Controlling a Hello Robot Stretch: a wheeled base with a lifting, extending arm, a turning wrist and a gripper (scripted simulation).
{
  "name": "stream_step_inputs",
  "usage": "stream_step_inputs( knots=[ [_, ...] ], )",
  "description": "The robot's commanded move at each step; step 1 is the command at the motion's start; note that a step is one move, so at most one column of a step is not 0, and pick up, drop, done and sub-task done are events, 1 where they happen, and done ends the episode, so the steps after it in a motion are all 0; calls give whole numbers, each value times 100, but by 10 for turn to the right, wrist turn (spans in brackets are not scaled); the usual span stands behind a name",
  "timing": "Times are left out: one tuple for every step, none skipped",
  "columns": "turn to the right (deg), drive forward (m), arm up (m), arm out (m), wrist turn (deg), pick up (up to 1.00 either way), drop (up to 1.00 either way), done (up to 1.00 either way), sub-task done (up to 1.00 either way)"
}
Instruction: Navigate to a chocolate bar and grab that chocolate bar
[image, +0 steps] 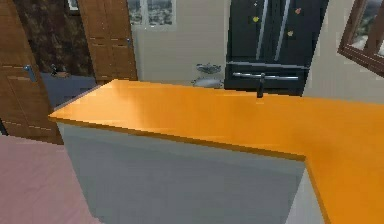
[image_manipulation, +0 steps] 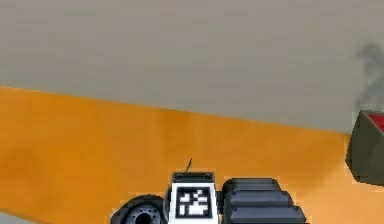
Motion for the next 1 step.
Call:
stream_step_inputs(
  knots=[
    [0,0,0,0,450,0,0,0,0]
  ],
)
